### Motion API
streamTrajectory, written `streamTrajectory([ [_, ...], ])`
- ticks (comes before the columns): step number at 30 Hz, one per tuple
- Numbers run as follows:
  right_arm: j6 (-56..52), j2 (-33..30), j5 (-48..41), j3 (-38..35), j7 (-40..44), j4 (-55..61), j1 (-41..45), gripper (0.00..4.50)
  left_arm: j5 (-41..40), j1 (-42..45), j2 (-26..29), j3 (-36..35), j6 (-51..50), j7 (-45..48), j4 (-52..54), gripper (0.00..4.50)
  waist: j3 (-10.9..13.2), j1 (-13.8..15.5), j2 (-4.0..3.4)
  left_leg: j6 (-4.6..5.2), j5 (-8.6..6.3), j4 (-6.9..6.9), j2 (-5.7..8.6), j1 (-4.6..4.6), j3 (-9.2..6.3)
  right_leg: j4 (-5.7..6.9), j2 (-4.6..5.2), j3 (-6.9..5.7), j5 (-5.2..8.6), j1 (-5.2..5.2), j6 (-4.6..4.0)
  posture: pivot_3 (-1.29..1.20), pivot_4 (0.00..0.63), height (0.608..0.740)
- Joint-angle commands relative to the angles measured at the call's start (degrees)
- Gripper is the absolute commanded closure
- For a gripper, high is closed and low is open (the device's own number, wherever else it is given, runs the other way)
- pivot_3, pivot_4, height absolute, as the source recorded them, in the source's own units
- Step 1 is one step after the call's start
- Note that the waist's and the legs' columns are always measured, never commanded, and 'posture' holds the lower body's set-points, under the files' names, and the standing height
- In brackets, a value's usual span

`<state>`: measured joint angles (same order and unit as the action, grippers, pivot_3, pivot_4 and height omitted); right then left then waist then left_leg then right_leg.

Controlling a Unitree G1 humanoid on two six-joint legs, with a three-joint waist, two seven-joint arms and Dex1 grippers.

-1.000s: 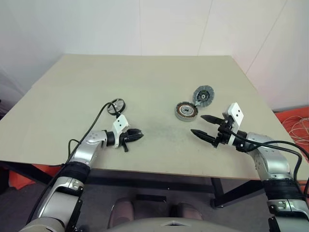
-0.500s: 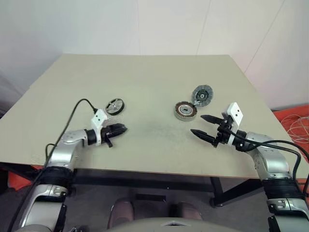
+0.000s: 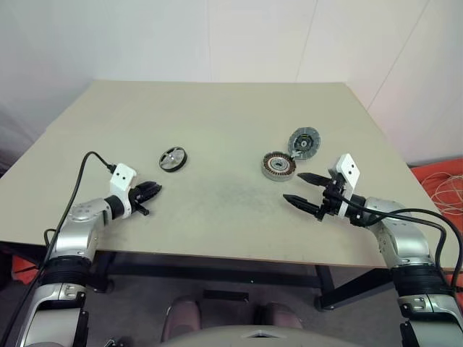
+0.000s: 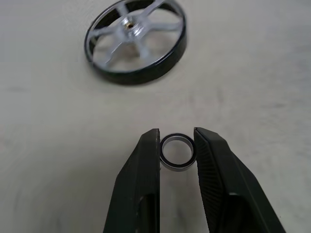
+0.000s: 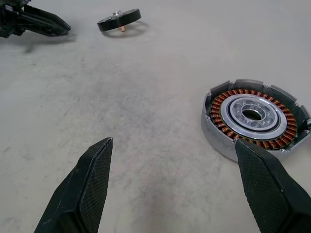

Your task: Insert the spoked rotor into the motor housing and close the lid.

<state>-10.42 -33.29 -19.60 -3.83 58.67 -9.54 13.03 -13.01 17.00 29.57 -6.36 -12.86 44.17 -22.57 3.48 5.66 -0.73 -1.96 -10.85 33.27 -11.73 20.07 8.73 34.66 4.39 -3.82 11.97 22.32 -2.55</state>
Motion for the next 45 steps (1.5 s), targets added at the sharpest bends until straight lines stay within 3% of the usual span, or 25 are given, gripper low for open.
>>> streamTrajectory([
  [1,1.4,-0.2,-0.2,-0.6,0.3,-0.1,1.5,0.0,-1.4,2.3,-1.0,-1.2,-1.4,-1.4,0.8,3.81,0.0,0.0,0.03,0.0,0.0,0.0,0.0,0.0,0.0,0.0,0.0,0.0,0.0,0.0,0.0,0.0,0.0,0.74],
  [5,1.8,-0.5,-0.2,-0.9,0.3,-0.2,1.2,0.0,-1.7,2.1,-0.9,-1.0,-2.9,-1.3,1.8,3.81,0.0,-0.1,0.03,0.0,0.0,0.0,-0.02,-0.01,0.0,0.01,-0.01,-0.01,0.0,0.01,-0.01,0.0,0.0,0.74],
  [17,1.9,-0.8,-0.1,-0.6,0.6,0.1,1.7,0.0,-2.7,-0.2,1.3,-1.1,-8.9,-0.9,9.4,0.01,0.0,-0.1,0.06,0.0,0.0,-0.01,-0.02,-0.01,0.01,0.01,-0.01,0.0,0.0,0.03,0.0,0.0,0.0,0.74],
  [25,-7.5,-6.3,4.1,4.9,0.9,7.4,5.4,0.0,-7.7,-4.0,7.7,-1.5,-14.6,6.3,20.1,0.01,0.0,-0.2,0.05,-0.03,0.02,-0.06,-0.04,-0.02,0.01,0.04,-0.05,0.01,0.0,0.07,-0.01,0.0,0.0,0.74],
  [32,-19.1,-11.9,13.4,16.1,4.4,7.3,20.2,0.0,-11.7,-3.7,8.7,-2.3,-11.2,13.3,20.9,0.01,0.0,-0.2,0.05,-0.13,0.08,-0.04,-0.03,-0.09,0.02,0.08,-0.06,0.07,0.0,0.07,0.0,0.0,0.0,0.74],
  [38,-25.6,-10.4,21.0,27.0,9.8,-1.5,35.3,0.0,-11.7,-4.2,7.3,-1.0,-10.0,14.2,20.3,0.01,0.0,-0.2,0.05,-0.15,0.09,-0.06,-0.06,-0.05,0.01,0.17,-0.1,0.08,-0.06,0.14,-0.13,0.0,0.0,0.74],
  [45,-17.3,-5.8,30.5,37.4,14.9,-18.0,45.4,0.0,-11.6,-7.3,7.0,-1.3,-7.2,15.0,21.7,0.01,0.1,-0.2,0.08,-0.12,0.06,-0.06,-0.06,0.21,0.03,0.18,-0.09,0.08,-0.22,0.36,-0.5,0.0,0.0,0.74],
])
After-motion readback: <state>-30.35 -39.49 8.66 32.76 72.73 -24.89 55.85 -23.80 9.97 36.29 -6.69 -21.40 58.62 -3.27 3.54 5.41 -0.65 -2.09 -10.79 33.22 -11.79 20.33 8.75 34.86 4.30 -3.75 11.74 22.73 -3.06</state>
